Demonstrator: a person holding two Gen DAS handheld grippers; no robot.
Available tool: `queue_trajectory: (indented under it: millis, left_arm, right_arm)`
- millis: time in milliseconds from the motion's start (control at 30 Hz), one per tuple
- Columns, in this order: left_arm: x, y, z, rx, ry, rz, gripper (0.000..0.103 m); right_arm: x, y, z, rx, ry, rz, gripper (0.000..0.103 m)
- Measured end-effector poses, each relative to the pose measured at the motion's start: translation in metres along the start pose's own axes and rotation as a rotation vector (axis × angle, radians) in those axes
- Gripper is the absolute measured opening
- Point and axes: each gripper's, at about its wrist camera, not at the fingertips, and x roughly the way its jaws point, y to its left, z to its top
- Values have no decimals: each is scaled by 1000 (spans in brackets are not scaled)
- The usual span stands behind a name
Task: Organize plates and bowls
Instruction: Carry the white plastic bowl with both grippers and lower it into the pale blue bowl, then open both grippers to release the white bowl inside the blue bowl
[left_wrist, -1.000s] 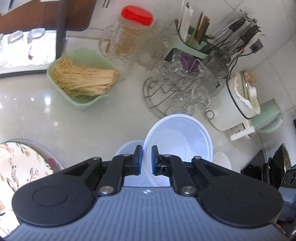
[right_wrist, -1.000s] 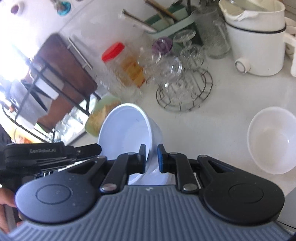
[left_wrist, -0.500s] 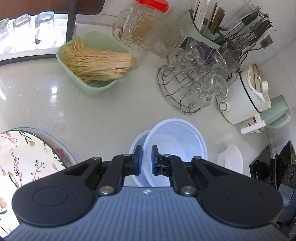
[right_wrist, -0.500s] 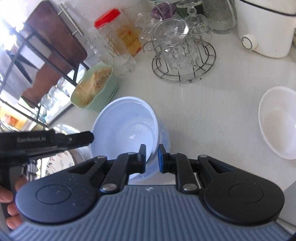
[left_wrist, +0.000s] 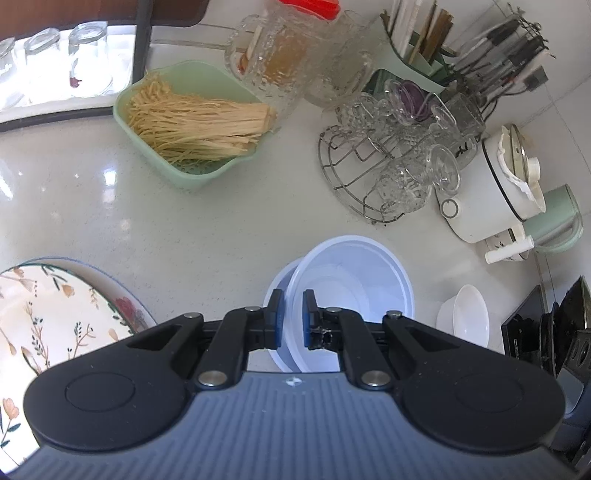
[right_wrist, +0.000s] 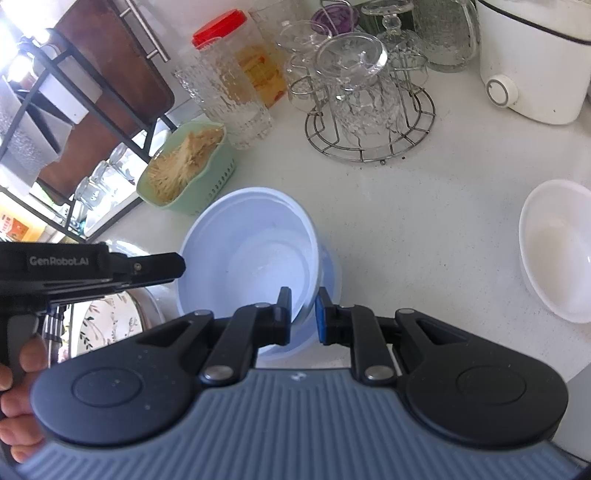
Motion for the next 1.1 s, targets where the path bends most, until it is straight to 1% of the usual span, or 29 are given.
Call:
queue_trajectory:
  millis: [67,100,133,200,233,267,300,333,367,433,600,800,1100]
  left_arm:
    - [-3,2,1,-24,0,-10,14]
    - [-4,3,1,-35,-5,-13,20]
    - [-6,4,1,-41,-7,-13,23]
    - [-10,1,1,-28,-19,4,37]
    - [-12,0,2,-19,-26,14,40]
    - [-14,-1,3,-13,-33,20,45]
    - [-16,-2,3,-8,-40,28,47]
    - [-19,-4,5,1,-47,39,47]
    - [-22,-5,6,12,-53,47,48]
    - [-27,-8,10,33,-66,54,48]
    - [-41,-15,17,64,-104,42,48]
    - [-57,-31,23,92,-142,17,48]
    - [-65,-68,22,180,-152,-27,48]
  right_arm:
    - [-1,2,0,-10,-3,0,18]
    - [-2,3,0,-16,-5,1,17]
    - [-3,4,0,-23,-8,1,17]
    - [-4,5,1,-32,-15,0,19]
    - [-6,5,2,-34,-20,-1,19]
    - [-8,6,3,-39,-29,-7,25]
    - [-10,6,3,-42,-45,-8,38]
    - [-12,7,3,-45,-63,-6,43]
    - [-14,7,4,-48,-74,-5,44]
    - [-18,8,7,-59,-94,-3,44]
    - [-37,12,12,-90,-170,-8,44]
    - [-68,11,19,-79,-253,-14,44]
    - [-103,2,18,-47,-328,-48,44]
